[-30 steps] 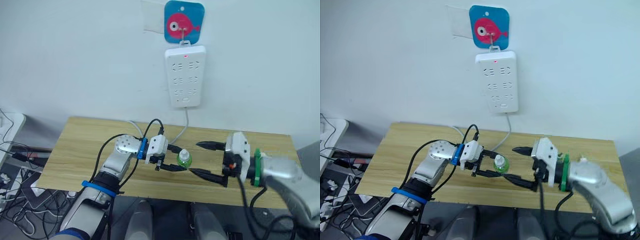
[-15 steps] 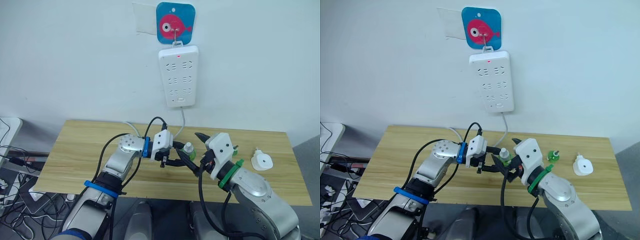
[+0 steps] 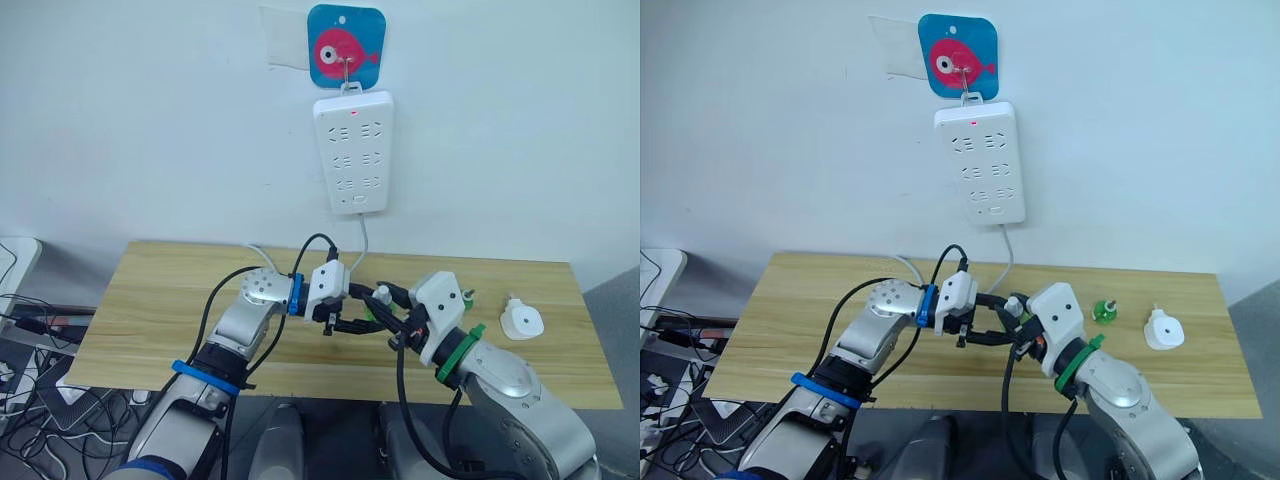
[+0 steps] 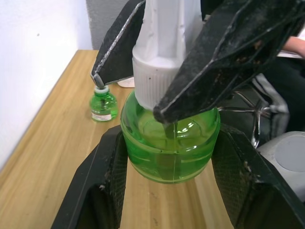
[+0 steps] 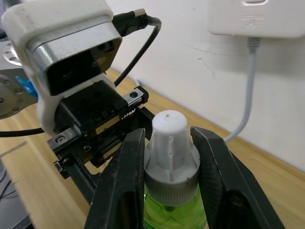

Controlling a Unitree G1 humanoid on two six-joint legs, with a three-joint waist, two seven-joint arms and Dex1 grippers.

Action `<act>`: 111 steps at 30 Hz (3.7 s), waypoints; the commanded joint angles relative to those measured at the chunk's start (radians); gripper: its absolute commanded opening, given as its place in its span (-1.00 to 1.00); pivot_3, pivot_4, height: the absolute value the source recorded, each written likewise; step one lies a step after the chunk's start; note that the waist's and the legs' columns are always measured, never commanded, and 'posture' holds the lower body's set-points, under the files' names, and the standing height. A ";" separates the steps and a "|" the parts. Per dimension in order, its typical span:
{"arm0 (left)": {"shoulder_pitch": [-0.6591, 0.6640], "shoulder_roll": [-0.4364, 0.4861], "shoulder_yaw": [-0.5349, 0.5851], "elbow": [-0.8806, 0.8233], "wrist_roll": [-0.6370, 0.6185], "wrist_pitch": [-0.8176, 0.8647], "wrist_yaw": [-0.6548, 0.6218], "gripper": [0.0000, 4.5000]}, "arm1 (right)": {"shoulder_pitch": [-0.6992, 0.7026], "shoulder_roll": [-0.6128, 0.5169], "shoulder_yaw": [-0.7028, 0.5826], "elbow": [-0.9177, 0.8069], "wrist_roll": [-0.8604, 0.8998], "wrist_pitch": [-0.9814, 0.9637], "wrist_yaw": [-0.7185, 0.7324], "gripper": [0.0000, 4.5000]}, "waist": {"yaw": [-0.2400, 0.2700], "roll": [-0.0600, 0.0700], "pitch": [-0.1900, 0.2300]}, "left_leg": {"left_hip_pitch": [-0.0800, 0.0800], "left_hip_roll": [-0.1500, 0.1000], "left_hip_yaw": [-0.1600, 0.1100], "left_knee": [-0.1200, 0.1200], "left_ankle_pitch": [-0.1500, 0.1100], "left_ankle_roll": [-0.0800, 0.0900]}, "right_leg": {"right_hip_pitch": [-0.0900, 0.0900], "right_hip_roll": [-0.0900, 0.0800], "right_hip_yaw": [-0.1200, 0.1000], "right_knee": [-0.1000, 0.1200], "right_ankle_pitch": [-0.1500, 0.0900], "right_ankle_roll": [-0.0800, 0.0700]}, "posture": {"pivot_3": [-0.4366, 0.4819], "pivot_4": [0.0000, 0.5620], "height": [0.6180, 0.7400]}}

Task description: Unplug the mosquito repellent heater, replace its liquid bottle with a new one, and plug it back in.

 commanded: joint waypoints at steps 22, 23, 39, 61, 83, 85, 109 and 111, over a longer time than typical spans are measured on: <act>0.006 0.080 -0.017 -0.036 -0.055 -0.150 -0.194 -0.02 | -0.218 -0.396 -0.233 0.232 0.344 -0.121 0.739 0.92 | 0.042 0.000 0.000 | -0.001 0.000 -0.001 0.000 0.000 0.000 | 0.001 -0.001 -0.001 -0.003 0.000 0.000 | 0.33 -0.19 1.00; 0.007 0.080 -0.012 -0.030 -0.054 -0.147 -0.183 -0.02 | -0.179 -0.414 -0.268 0.197 0.363 -0.105 0.720 0.98 | 0.044 0.000 0.000 | -0.001 0.000 -0.001 0.000 0.000 0.001 | 0.001 -0.001 -0.001 -0.004 0.000 0.000 | 0.32 -0.18 1.00; 0.001 0.032 -0.010 -0.011 -0.031 -0.089 -0.069 -0.02 | -0.077 -0.121 -0.055 0.078 0.036 -0.171 0.168 0.98 | 0.023 0.000 0.000 | 0.000 0.000 0.000 -0.001 0.000 0.000 | 0.001 0.000 0.000 -0.002 0.000 0.000 | 0.23 -0.12 1.00; -0.009 0.020 -0.008 0.006 -0.025 -0.095 -0.070 -0.02 | 0.049 -0.193 -0.209 0.012 0.137 -0.180 0.246 0.98 | 0.016 0.000 0.000 | 0.000 0.000 0.000 -0.001 0.000 0.001 | 0.001 0.000 0.000 -0.003 0.000 0.000 | 0.22 -0.09 1.00; -0.005 0.026 -0.023 0.007 -0.010 -0.119 -0.092 -0.02 | -0.040 -0.121 -0.084 -0.006 0.218 -0.111 0.191 0.83 | 0.016 0.000 0.000 | -0.001 0.000 0.000 -0.001 0.000 0.001 | 0.001 0.000 0.000 -0.005 0.000 0.000 | 0.21 -0.08 1.00; -0.004 0.026 -0.024 0.003 -0.011 -0.116 -0.090 -0.02 | -0.039 -0.122 -0.077 -0.002 0.214 -0.116 0.192 0.62 | 0.017 0.000 0.000 | -0.001 0.000 0.000 -0.001 0.000 0.001 | 0.001 0.000 -0.001 -0.005 0.000 0.000 | 0.22 -0.08 1.00; 0.024 0.058 -0.006 0.006 -0.003 -0.111 -0.074 -0.02 | -0.171 -0.133 -0.346 -0.132 0.432 0.055 -0.010 -0.89 | 0.015 0.000 0.000 | -0.001 0.000 -0.001 -0.002 0.000 0.001 | 0.001 0.000 -0.001 -0.005 0.000 0.000 | 0.23 -0.06 1.00; 0.036 0.068 -0.004 -0.002 -0.003 -0.111 -0.070 -0.02 | -0.173 -0.107 -0.379 -0.107 0.427 0.070 -0.078 -0.89 | 0.015 0.000 0.000 | -0.001 0.000 -0.001 -0.002 0.000 0.001 | 0.001 0.000 -0.001 -0.005 0.000 0.000 | 0.23 -0.04 1.00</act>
